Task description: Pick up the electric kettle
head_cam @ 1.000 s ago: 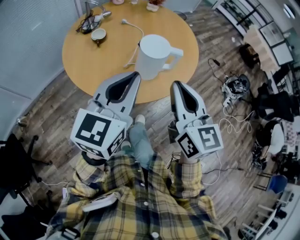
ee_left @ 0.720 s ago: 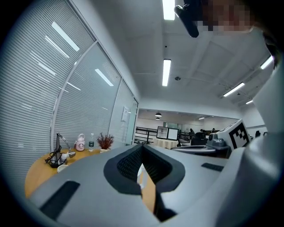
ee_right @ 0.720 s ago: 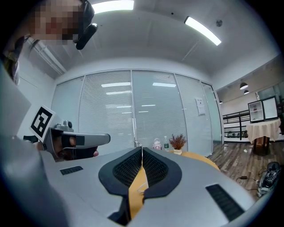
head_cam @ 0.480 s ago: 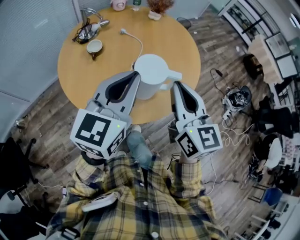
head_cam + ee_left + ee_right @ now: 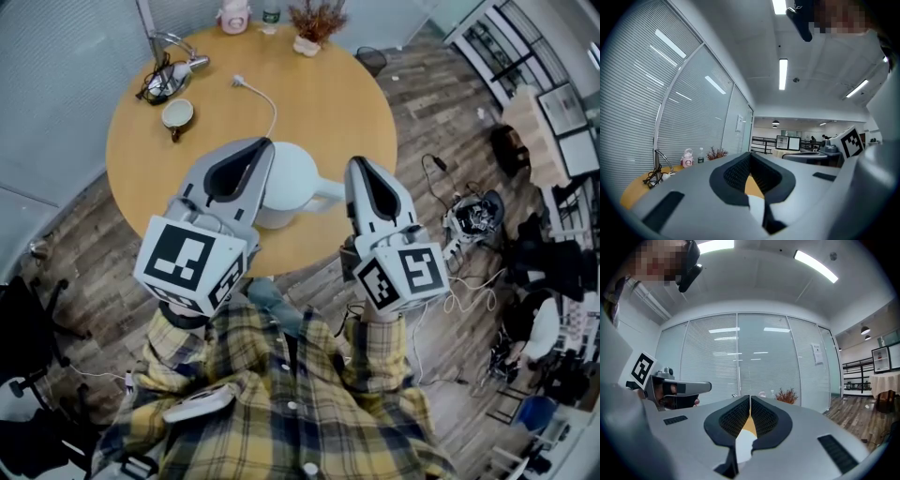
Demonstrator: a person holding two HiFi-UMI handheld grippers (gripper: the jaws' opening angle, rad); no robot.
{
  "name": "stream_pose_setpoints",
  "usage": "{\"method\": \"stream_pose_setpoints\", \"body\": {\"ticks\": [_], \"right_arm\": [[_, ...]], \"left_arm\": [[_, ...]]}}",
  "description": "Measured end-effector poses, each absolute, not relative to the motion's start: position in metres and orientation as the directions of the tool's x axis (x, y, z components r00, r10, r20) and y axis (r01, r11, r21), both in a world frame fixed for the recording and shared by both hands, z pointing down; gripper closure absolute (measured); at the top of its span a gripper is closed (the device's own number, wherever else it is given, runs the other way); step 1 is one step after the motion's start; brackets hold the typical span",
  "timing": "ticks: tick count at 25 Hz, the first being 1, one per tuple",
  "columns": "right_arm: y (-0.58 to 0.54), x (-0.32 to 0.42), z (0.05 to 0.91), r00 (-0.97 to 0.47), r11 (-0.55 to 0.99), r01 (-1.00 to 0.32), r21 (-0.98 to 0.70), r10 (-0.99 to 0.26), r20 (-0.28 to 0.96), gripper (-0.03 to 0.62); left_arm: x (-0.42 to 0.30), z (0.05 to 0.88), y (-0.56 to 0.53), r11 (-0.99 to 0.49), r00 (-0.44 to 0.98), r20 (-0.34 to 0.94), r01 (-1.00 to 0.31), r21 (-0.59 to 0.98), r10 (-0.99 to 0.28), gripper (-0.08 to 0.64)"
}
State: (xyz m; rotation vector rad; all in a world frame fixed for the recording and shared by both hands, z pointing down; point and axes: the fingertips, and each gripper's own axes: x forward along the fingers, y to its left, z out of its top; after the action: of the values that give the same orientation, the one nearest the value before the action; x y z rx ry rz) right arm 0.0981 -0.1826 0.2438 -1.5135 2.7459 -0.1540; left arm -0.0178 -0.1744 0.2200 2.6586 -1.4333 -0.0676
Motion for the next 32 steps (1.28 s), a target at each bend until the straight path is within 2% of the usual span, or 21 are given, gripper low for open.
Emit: {"method": "stream_pose_setpoints", "body": {"ticks": [16, 32], "right_arm": [[-0.208, 0.112, 0.253, -0.468, 0.465, -0.883, -0.064, -0.880, 0.075, 0.558], [-0.186, 0.128, 0.308, -0.406, 0.397, -0.913, -0.088, -0.904, 0.135, 0.552]], "left_arm": [[-0.013, 0.223, -0.211, -0.574, 0.582, 0.031, -0.809, 0.128, -0.813, 0.557], [-0.036, 0.265, -0.215, -0.558, 0.572, 0.080, -0.816, 0.147, -0.816, 0.557]]}}
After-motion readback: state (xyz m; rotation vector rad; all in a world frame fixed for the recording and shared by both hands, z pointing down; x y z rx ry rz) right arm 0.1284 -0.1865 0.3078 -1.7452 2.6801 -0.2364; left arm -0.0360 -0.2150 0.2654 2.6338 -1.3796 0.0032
